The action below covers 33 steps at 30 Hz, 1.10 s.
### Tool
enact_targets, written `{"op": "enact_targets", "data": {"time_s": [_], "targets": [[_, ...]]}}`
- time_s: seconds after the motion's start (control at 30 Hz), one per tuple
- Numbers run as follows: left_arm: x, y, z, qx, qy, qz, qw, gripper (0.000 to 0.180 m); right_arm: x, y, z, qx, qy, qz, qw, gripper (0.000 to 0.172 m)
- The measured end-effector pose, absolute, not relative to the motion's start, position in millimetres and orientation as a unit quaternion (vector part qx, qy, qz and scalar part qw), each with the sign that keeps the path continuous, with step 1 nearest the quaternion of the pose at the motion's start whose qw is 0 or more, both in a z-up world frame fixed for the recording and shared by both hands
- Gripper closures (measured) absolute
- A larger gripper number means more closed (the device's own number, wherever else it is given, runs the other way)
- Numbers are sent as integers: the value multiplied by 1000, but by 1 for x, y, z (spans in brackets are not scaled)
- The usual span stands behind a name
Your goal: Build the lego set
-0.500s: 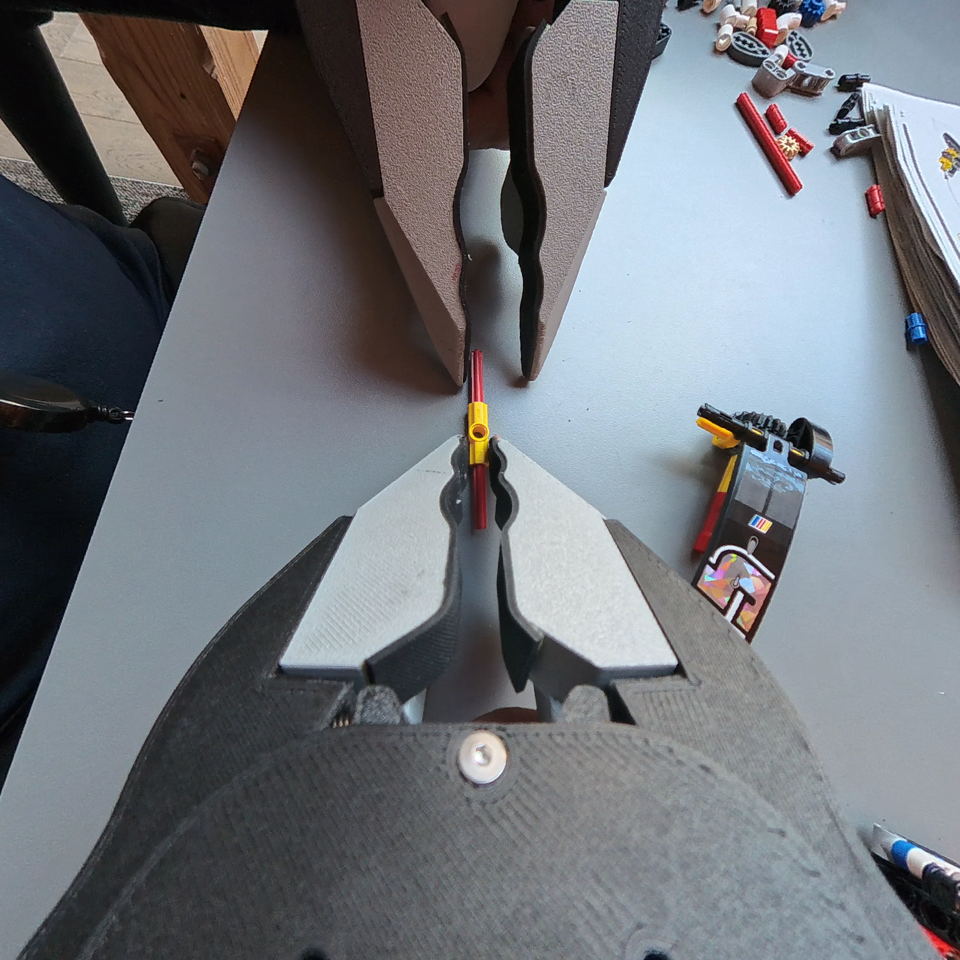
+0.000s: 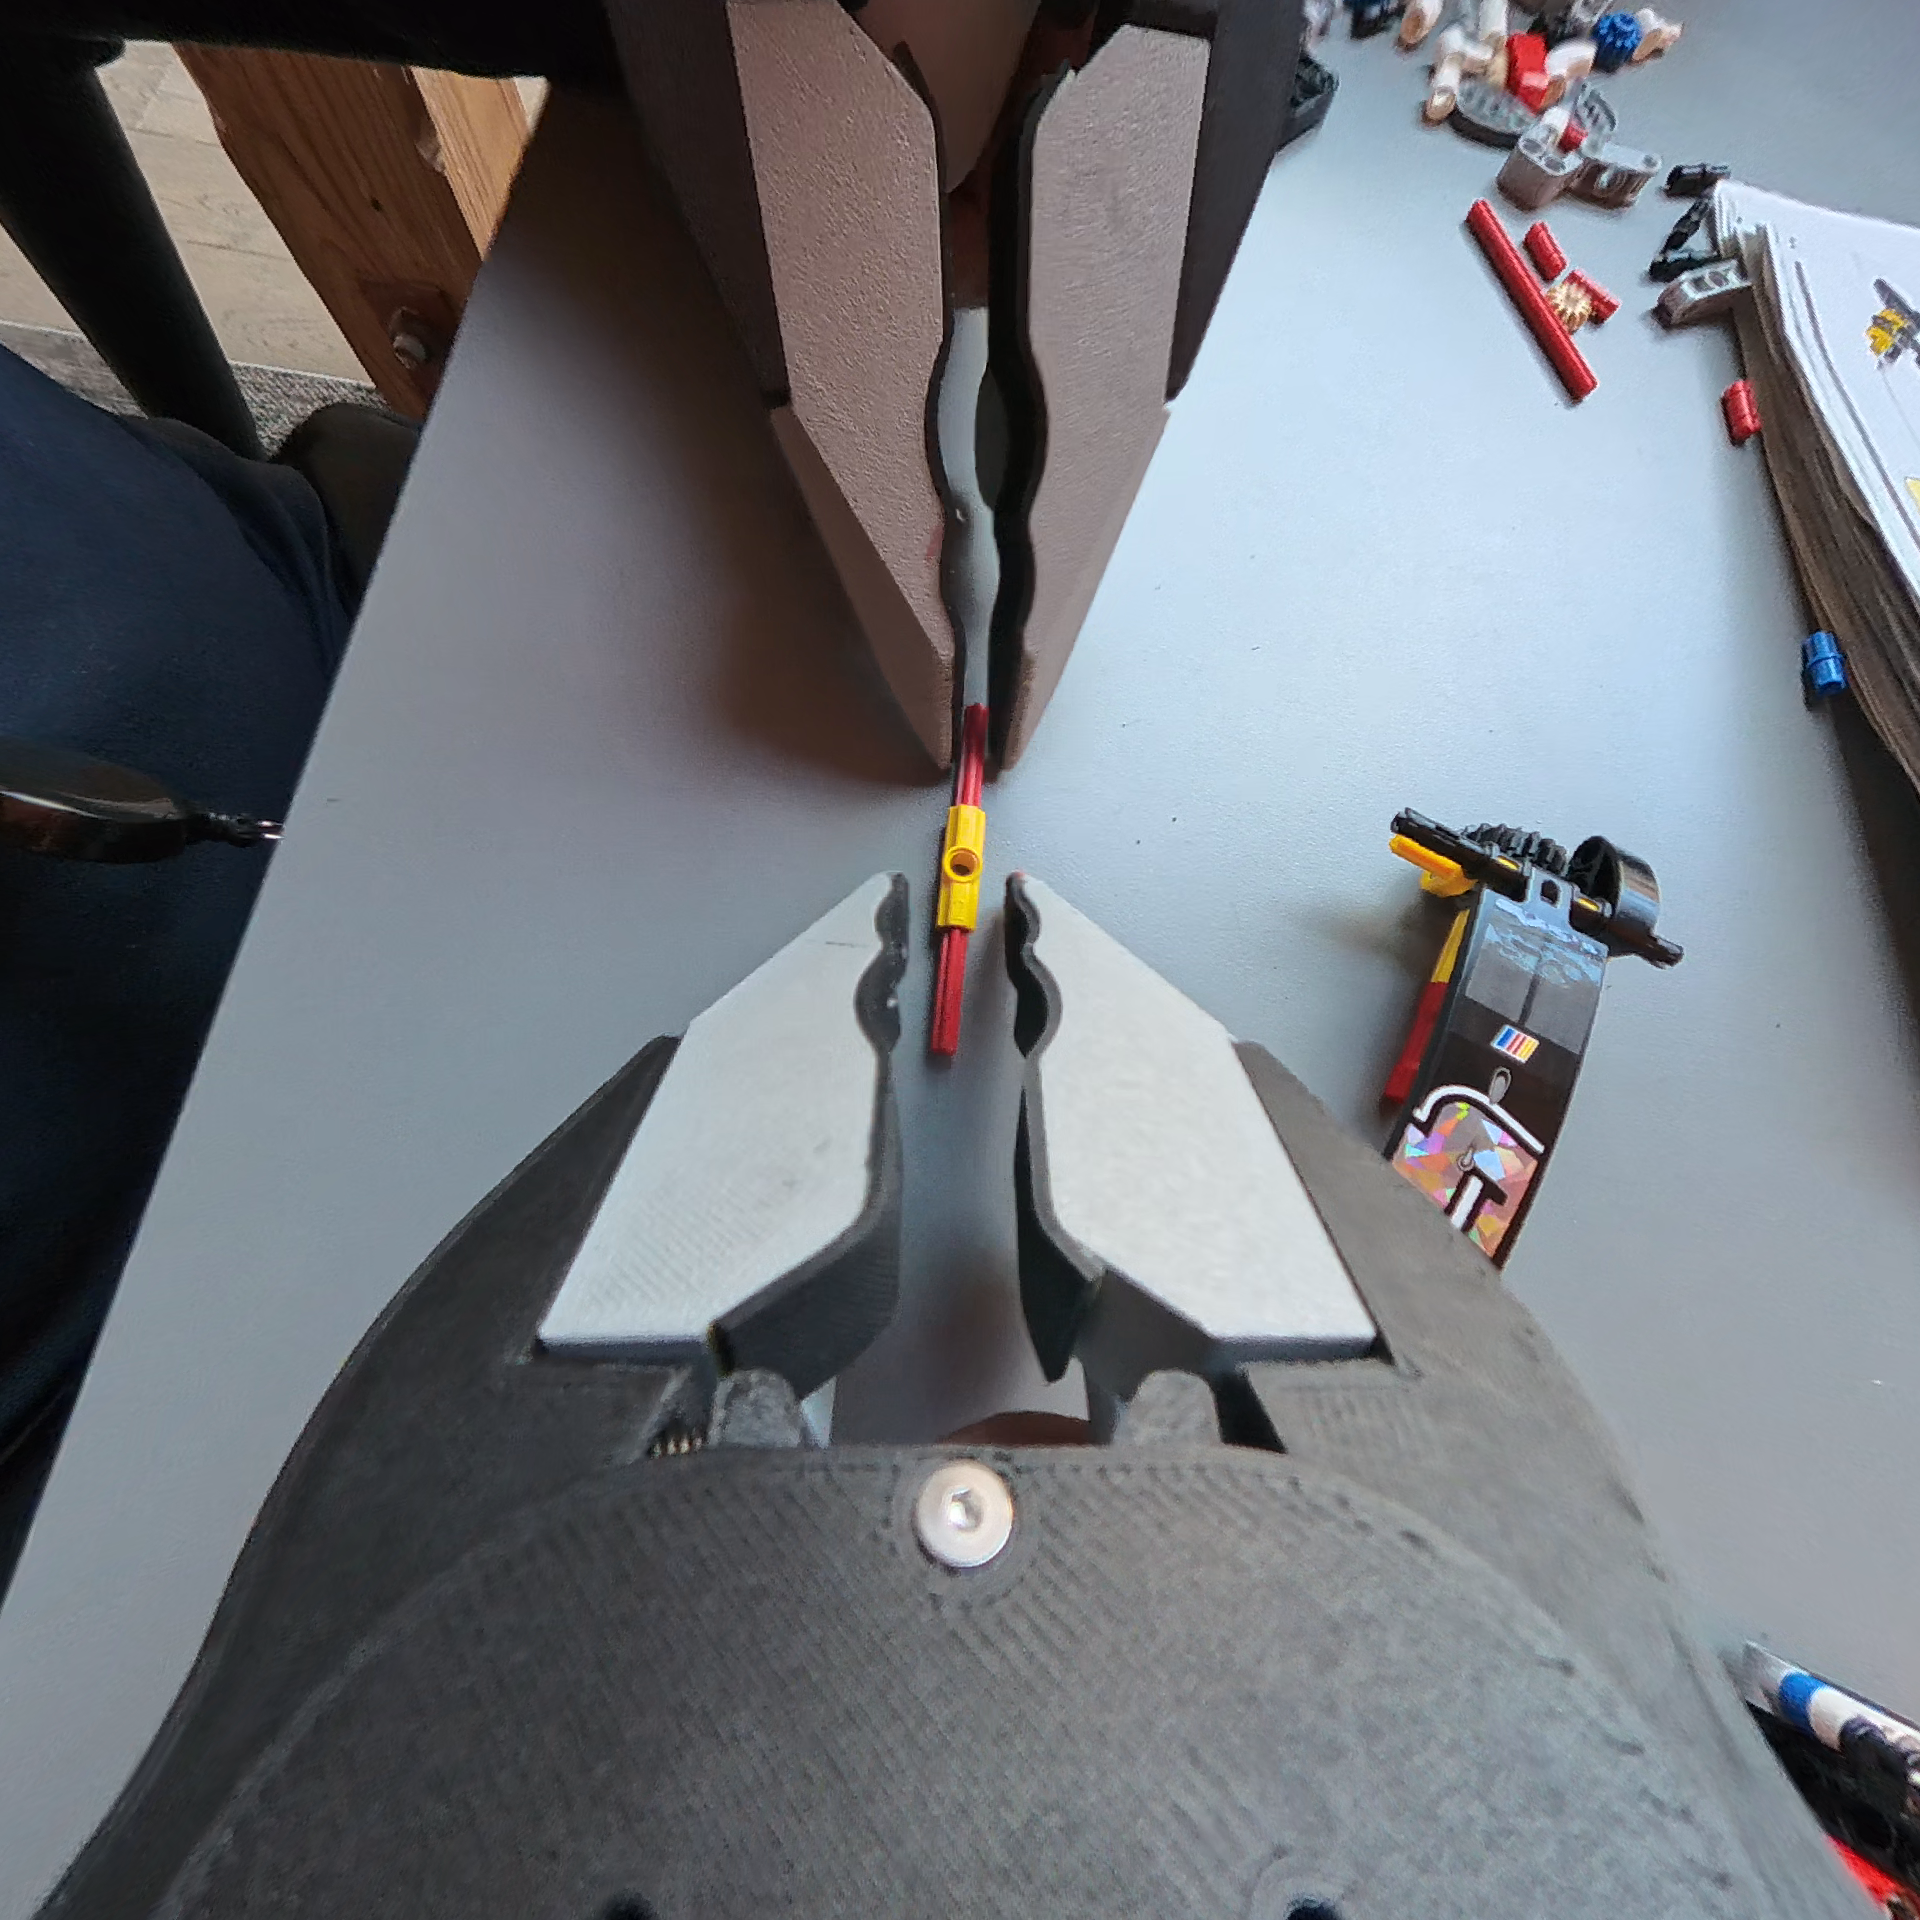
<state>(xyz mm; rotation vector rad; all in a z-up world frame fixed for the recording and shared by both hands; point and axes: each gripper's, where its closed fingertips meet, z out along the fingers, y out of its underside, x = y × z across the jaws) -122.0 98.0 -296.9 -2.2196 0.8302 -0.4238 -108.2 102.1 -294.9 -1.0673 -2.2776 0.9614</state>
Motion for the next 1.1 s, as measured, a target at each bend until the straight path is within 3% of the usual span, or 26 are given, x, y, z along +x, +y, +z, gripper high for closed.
{"op": "enact_targets", "data": {"time_s": [0.2,0.33,0.6,0.73,1.1], "targets": [[-121,97,-297,-860,324,-166,358,178,-113,115,-267,-398,-774,408,275,152],[-121,98,-297,-860,323,-169,357,178,-118,138,-272,-434,-762,372,305,159],[-121,97,-297,-860,322,-171,356,178,-124,193,-295,-534,-735,241,342,160],[-121,98,-297,-860,322,-170,356,178,-121,219,-290,-584,-687,246,356,159],[-121,98,-297,-861,321,-173,356,178,-122,200,-288,-535,-722,254,359,159]]}}
